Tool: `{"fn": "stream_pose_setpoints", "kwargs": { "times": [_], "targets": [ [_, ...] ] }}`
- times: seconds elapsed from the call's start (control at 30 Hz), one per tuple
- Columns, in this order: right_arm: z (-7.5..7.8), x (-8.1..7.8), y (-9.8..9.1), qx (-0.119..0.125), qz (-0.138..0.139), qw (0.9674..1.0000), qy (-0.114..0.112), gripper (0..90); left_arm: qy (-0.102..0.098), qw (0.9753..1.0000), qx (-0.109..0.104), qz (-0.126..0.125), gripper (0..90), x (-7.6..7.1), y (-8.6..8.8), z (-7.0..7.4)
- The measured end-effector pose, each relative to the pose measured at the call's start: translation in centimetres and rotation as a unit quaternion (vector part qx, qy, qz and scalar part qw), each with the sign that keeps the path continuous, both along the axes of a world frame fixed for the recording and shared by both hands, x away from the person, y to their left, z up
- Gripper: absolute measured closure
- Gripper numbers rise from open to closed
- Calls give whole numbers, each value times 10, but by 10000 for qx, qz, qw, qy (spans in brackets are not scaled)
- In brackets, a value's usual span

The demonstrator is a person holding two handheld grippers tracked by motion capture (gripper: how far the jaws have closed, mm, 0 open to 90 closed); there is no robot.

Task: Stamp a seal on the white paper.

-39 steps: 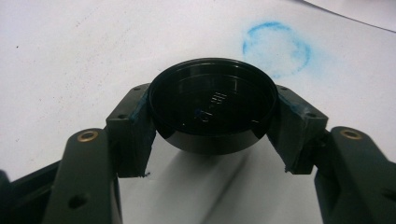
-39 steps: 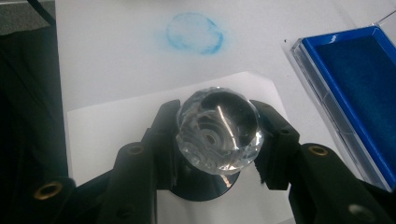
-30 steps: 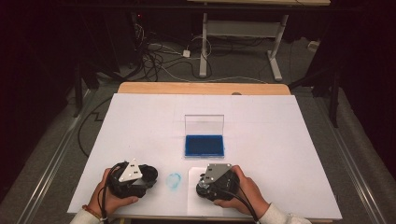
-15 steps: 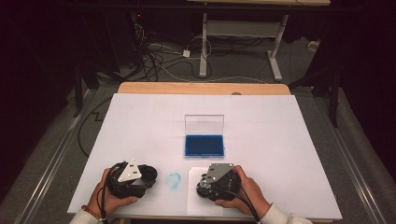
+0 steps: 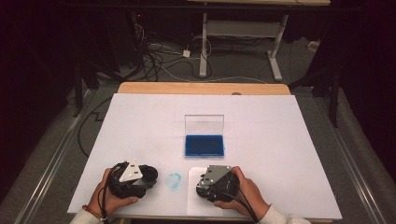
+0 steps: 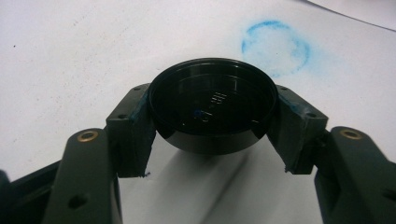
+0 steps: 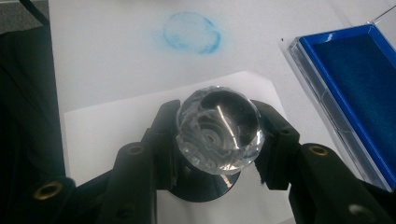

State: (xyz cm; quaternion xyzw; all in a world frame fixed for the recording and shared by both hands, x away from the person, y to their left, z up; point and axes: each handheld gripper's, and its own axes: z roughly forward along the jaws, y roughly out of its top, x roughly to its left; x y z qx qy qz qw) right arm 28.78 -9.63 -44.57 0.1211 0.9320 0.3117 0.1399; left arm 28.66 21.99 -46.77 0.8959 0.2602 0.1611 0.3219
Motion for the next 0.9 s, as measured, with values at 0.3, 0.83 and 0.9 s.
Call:
{"fn": "stream_pose_setpoints", "kwargs": {
  "times": [0.3,0.83,0.9],
  "targets": [
    [-1,0,-1,9,6,10000,-18,572,-7,10000,-17,1,366,0,1,0],
    [-1,3,-3,98,66,9999,78,572,-16,10000,-32,11,366,0,1,1],
    [0,5,-4,162,26,9998,147,572,-22,10000,-36,9,366,0,1,1]
  ]
}}
